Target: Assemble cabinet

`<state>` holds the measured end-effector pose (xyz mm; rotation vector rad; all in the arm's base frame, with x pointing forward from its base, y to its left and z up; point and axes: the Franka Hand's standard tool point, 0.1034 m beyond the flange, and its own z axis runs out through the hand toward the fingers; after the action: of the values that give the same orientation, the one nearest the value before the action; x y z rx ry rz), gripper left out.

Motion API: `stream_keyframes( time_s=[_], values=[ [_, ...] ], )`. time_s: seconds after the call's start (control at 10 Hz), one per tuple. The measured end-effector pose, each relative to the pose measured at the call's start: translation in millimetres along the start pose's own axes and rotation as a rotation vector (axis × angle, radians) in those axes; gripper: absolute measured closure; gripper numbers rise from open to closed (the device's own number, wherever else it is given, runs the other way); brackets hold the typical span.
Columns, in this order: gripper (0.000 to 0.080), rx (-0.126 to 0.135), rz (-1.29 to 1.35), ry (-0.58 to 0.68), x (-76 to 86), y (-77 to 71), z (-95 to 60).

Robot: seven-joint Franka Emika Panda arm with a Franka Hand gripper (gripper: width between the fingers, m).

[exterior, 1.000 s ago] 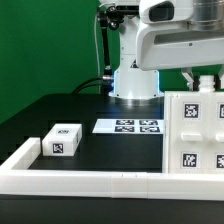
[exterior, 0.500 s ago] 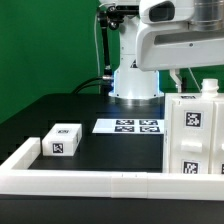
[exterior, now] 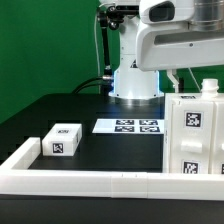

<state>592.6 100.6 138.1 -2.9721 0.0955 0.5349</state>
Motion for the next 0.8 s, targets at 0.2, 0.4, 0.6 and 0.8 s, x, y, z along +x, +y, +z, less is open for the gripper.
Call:
stream_keyframes(
  time_s=[0.2, 0.4, 0.6, 0.8],
  values=[
    [0.015, -0.002, -0.01, -0.002, -7.5, 6.6, -3.1],
    [0.015, -0.006, -0.028, -0.009, -36.9, 32.0, -10.6],
    [0.015, -0.005, -0.026, -0.004, -53.2, 59.8, -10.1],
    [0.015, -0.005, -0.022, 0.002, -52.5, 56.9, -9.2]
  ],
)
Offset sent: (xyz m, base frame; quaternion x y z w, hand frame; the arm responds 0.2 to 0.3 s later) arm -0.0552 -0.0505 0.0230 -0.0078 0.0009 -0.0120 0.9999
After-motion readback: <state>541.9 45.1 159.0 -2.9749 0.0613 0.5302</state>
